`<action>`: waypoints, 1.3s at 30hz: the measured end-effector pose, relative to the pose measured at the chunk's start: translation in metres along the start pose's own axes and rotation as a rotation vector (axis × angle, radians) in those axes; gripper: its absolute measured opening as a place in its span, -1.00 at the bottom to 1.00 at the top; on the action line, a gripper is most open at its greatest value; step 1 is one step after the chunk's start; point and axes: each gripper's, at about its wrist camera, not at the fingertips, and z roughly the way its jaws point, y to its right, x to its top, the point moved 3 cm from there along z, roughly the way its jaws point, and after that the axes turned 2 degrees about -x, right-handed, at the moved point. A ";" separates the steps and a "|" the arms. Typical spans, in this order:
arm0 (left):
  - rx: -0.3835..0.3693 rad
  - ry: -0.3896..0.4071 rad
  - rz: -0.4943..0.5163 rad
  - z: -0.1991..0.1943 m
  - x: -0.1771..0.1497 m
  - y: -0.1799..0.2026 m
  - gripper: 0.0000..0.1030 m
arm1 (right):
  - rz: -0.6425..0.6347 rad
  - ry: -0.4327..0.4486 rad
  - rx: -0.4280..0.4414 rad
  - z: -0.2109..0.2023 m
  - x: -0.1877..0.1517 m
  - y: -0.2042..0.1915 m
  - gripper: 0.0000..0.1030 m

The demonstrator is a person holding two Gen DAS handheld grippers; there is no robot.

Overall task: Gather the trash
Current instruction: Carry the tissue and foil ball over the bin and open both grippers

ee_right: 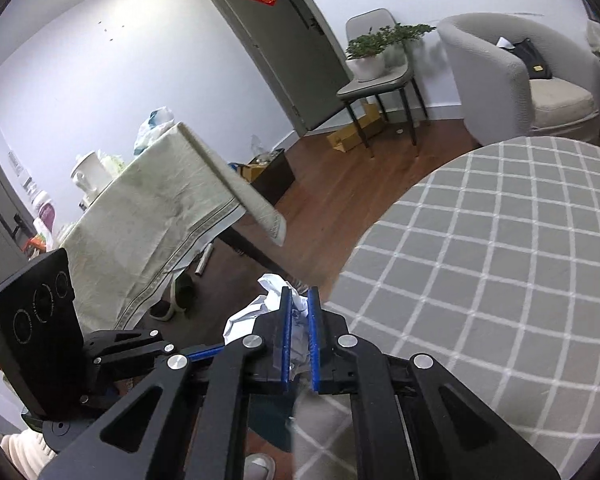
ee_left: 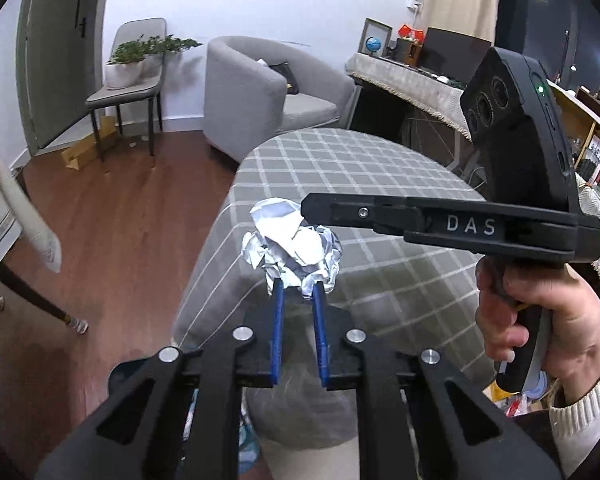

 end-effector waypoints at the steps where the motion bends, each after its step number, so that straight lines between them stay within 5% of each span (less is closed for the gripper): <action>1: 0.004 -0.003 -0.002 -0.003 -0.004 -0.004 -0.71 | 0.001 -0.006 0.006 0.004 -0.003 -0.004 -0.86; 13: 0.074 -0.081 -0.050 -0.024 -0.051 -0.051 -0.78 | -0.038 -0.096 0.027 0.053 -0.031 -0.058 -0.86; 17: 0.129 -0.167 -0.078 -0.013 -0.069 -0.076 -0.78 | -0.049 -0.168 0.021 0.079 -0.044 -0.070 -0.86; 27: 0.170 -0.328 -0.184 0.003 -0.107 -0.128 -0.78 | -0.057 -0.321 -0.045 0.136 -0.071 -0.079 -0.86; 37: 0.240 -0.363 -0.213 -0.006 -0.118 -0.152 -0.76 | -0.117 -0.397 -0.174 0.160 -0.087 -0.074 -0.86; 38: 0.248 -0.354 -0.223 -0.011 -0.116 -0.155 -0.72 | -0.128 -0.399 -0.182 0.160 -0.088 -0.075 -0.86; 39: 0.261 -0.341 -0.231 -0.015 -0.114 -0.157 -0.41 | -0.139 -0.395 -0.181 0.159 -0.089 -0.078 -0.86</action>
